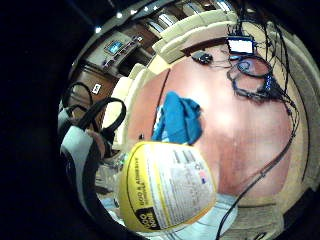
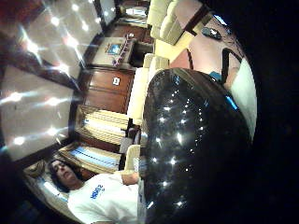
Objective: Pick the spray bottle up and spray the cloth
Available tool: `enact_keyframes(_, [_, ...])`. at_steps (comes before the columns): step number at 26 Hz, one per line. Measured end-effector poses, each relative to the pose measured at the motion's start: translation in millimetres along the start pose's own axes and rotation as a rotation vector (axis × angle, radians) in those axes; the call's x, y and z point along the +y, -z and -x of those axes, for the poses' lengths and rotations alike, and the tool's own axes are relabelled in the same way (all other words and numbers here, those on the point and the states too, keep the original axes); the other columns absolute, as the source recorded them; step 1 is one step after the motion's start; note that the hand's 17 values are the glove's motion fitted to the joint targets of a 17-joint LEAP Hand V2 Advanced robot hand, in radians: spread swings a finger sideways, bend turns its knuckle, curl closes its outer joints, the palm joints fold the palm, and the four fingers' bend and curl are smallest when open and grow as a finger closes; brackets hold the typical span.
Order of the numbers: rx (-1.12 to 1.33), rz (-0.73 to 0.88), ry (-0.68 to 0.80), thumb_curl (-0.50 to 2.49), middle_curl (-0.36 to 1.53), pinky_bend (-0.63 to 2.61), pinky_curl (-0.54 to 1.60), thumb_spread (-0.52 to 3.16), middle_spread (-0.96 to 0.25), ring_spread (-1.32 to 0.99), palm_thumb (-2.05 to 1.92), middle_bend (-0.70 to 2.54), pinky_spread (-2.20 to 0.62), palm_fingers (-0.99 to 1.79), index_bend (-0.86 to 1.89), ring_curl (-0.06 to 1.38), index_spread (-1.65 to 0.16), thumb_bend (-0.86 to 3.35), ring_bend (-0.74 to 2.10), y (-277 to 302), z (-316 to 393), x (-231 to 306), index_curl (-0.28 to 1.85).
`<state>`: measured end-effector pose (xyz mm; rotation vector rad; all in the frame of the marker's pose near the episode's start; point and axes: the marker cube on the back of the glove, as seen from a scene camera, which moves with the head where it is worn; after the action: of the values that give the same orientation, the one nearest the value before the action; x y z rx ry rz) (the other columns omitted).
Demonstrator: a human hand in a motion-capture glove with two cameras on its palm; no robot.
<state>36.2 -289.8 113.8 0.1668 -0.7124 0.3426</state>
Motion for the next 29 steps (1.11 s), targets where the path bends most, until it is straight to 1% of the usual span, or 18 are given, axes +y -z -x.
enact_keyframes(4, [0.015,0.062,-0.054,0.81,0.57,0.48,0.41,0.33,-0.21,-0.21,0.90,0.58,-0.30,1.36,0.45,0.50,-0.23,-0.03,0.68,-14.8,-7.5,-0.1,0.59])
enact_keyframes(8, [0.070,0.173,-0.098,0.82,0.57,0.47,0.41,0.33,-0.21,-0.21,0.90,0.58,-0.30,1.36,0.44,0.50,-0.23,-0.03,0.68,-36.1,-16.6,-0.7,0.59])
enact_keyframes(18, [0.319,0.455,-0.178,0.83,0.57,0.47,0.41,0.34,-0.21,-0.21,0.90,0.58,-0.30,1.35,0.44,0.50,-0.23,-0.02,0.68,-86.0,-35.0,4.2,0.59])
enact_keyframes(29, [0.666,0.830,-0.228,0.84,0.57,0.48,0.41,0.35,-0.21,-0.21,0.89,0.57,-0.29,1.35,0.42,0.50,-0.24,-0.03,0.68,-144.9,-50.1,34.5,0.60])
